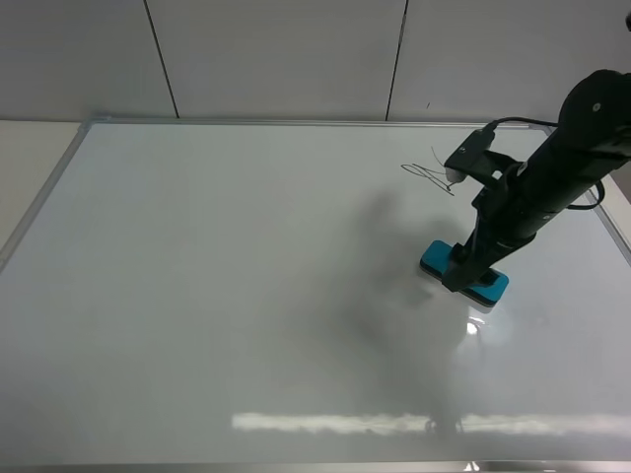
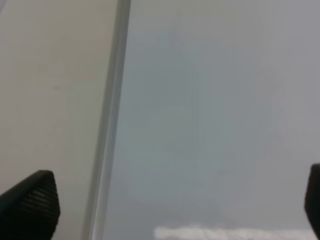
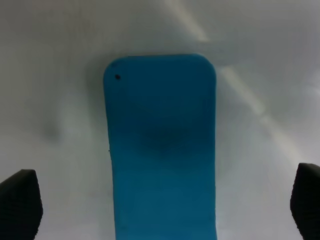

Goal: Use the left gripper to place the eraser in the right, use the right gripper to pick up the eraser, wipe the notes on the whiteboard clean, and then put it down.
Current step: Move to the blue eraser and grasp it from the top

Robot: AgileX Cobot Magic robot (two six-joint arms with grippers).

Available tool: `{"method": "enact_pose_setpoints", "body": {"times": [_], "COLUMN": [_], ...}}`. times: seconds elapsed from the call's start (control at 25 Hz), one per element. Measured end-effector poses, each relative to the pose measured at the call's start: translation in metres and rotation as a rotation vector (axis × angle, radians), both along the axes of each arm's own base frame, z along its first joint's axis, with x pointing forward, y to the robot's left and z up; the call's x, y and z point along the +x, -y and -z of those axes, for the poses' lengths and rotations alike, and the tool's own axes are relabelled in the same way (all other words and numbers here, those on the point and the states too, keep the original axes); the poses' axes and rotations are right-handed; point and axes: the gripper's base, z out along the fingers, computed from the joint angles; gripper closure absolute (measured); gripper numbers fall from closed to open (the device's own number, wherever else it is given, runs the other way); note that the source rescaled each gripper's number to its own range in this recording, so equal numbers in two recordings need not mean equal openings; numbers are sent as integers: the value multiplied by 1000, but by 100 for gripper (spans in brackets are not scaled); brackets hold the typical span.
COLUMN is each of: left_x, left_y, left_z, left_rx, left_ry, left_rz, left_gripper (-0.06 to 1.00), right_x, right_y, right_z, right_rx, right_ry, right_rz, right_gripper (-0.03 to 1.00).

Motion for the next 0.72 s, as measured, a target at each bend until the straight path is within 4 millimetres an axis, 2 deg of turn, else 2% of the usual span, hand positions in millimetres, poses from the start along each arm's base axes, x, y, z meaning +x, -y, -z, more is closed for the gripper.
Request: {"method": "enact_pose_setpoints", "body": {"times": [0.72], "left_x": [0], "left_y": [0], "left_z": [0], "left_rx": [0], "left_ry": [0], "left_rz": [0], "left_gripper": [-6], "right_x": [4], "right_y": [-3], "right_z": [17], "right_rx": [16], "right_ry": [-22], "right_rz": [-23], "right_gripper": [-3]}}
